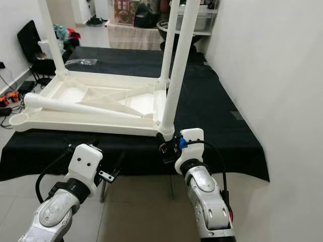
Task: Building children table
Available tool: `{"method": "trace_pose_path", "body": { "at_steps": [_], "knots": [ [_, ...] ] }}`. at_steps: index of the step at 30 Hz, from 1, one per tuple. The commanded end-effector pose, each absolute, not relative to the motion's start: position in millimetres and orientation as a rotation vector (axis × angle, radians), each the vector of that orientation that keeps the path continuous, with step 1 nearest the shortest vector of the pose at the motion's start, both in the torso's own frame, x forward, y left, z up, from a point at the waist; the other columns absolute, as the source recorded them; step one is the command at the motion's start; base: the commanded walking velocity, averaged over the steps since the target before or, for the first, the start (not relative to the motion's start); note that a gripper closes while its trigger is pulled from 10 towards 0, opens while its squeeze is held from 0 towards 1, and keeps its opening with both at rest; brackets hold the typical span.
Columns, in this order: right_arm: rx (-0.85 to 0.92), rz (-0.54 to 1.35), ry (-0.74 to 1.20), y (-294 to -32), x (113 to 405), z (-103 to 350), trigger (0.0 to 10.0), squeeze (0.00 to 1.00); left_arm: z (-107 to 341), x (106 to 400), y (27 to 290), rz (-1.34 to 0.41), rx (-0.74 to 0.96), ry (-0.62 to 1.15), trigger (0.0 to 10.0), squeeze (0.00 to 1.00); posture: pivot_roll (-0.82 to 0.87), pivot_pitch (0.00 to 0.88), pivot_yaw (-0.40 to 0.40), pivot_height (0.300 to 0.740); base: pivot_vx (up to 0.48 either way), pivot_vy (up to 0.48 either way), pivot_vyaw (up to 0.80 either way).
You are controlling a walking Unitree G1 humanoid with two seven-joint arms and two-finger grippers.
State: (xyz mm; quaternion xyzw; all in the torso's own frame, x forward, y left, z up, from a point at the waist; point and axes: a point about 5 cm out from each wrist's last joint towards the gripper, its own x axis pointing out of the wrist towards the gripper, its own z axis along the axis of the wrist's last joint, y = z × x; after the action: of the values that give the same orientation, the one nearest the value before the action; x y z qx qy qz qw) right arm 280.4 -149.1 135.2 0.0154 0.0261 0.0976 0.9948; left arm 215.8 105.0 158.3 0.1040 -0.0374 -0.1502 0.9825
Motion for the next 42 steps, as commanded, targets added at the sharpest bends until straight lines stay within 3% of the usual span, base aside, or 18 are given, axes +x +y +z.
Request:
{"method": "trace_pose_path", "body": {
  "at_steps": [1,18,19,25,26,34,42],
  "knots": [
    [0.018,0.163,0.049,-156.1,283.9,136.1,10.0,0.0,154.3,218.3,108.4,-0.29,0.216,-0.049,10.0,0.0,0.04,0.025,-0.092,0.74,0.0,0.0,0.0],
    [0.04,0.152,0.061,-192.7,300.2,132.0,10.0,0.0,157.1,218.7,109.3,-0.286,0.211,-0.065,10.0,0.0,0.04,0.042,-0.089,0.74,0.0,0.0,0.0],
    [0.039,0.149,0.057,-196.3,303.1,133.1,10.0,1.0,157.0,218.7,109.6,-0.285,0.211,-0.063,10.0,0.0,0.04,0.043,-0.088,0.74,0.0,0.0,0.0],
    [0.064,0.244,0.049,-199.4,318.2,143.7,10.0,1.0,157.2,218.3,108.8,-0.289,0.211,-0.061,10.0,0.0,0.05,0.048,-0.09,0.74,0.0,0.0,0.0],
    [0.08,0.285,0.045,-197.6,322.1,147.2,10.0,0.0,157.2,218.2,108.7,-0.289,0.211,-0.061,10.0,0.0,0.05,0.048,-0.09,0.74,0.0,0.0,0.0],
    [0.103,0.545,0.063,-189.3,344.6,170.3,10.0,0.0,161.8,215.7,105.4,-0.319,0.203,-0.076,10.0,0.0,0.05,0.063,-0.089,0.74,0.0,0.0,0.0],
    [0.049,0.57,0.04,-201.1,365.3,191.1,10.0,0.0,184.9,213.6,94.8,-0.36,0.189,-0.17,10.0,0.0,0.07,0.071,-0.098,0.74,0.0,0.0,0.0]
  ]
}}
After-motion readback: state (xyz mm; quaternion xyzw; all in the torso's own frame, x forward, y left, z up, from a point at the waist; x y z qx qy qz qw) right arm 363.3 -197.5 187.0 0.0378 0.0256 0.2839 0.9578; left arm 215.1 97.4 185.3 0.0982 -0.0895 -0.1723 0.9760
